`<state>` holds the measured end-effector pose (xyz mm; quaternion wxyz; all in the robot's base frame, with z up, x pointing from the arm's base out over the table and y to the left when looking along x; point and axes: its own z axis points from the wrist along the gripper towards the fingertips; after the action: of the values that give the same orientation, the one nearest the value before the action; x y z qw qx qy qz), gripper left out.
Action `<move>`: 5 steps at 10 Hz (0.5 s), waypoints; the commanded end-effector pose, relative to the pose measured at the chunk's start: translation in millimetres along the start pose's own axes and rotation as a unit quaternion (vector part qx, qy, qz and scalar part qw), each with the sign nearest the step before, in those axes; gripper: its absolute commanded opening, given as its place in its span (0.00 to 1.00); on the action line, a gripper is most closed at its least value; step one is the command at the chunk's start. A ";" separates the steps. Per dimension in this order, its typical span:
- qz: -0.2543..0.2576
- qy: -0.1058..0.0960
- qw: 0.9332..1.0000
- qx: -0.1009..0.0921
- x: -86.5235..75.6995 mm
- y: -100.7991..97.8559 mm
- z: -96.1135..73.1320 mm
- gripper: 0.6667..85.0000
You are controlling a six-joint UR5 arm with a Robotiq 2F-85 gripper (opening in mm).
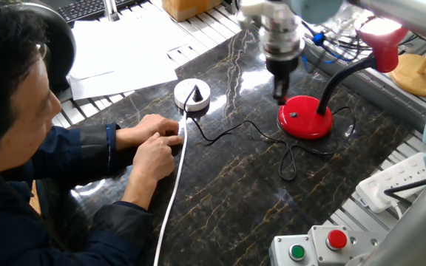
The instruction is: Plug in the power cord of the desk lamp, turn on the socket, and light up the desk lamp
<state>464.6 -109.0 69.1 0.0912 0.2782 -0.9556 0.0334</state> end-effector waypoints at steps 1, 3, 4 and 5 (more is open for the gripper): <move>0.094 -0.024 0.995 -0.039 -55.7 44.9 -26.4 0.02; 0.117 -0.041 0.992 -0.023 -84.1 52.0 -32.5 0.02; 0.126 -0.051 0.991 -0.019 -94.4 56.7 -33.3 0.02; 0.133 -0.057 0.989 -0.020 -100.8 63.8 -35.7 0.02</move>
<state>503.5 -33.7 80.4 0.0592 0.1839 -0.9810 0.0194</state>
